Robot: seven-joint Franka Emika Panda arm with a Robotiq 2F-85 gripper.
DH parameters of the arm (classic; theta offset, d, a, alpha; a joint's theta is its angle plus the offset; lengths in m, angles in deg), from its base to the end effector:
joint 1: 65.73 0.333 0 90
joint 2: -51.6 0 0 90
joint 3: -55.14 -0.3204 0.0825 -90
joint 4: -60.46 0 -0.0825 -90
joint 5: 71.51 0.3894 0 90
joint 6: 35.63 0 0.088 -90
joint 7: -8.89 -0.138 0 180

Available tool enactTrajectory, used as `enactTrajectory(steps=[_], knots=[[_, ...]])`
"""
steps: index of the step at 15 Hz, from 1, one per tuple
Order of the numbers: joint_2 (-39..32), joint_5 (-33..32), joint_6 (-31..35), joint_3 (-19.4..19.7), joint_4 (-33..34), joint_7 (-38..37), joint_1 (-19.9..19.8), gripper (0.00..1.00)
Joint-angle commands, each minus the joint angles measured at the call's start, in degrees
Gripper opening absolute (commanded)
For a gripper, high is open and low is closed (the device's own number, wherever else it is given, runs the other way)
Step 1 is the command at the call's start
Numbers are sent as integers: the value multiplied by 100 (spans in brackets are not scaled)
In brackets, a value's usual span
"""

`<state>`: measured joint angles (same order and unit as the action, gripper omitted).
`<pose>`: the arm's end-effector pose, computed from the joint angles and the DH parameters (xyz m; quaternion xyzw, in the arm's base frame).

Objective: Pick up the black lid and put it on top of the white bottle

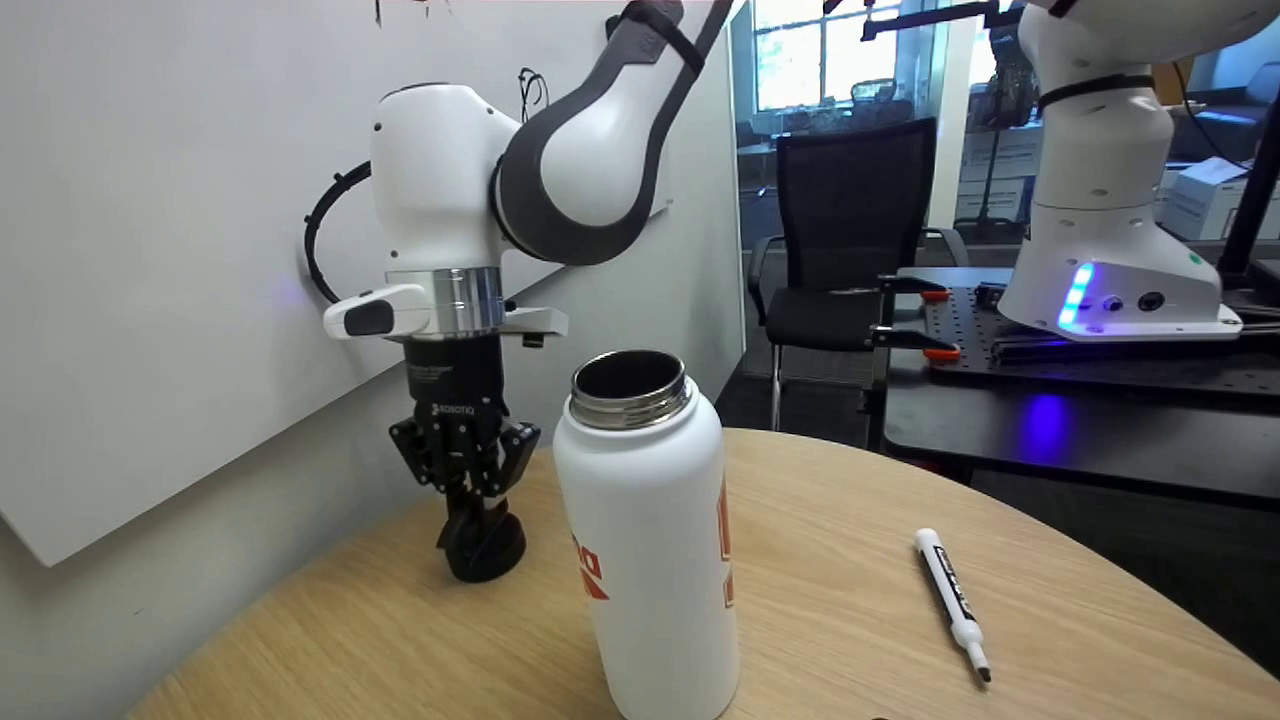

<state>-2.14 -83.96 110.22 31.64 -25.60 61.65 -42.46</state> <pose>0.5380 0.5033 0.1257 -0.6456 -0.7528 -0.0978 0.0830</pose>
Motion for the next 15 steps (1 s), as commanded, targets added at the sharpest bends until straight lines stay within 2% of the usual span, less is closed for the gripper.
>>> enactTrajectory(steps=[1,9,15], knots=[[120,-56,-236,76,94,-55,114,0],[1597,55,-186,-5,-1014,-820,56,4],[2756,106,-459,-64,-1809,-1357,12,4]])
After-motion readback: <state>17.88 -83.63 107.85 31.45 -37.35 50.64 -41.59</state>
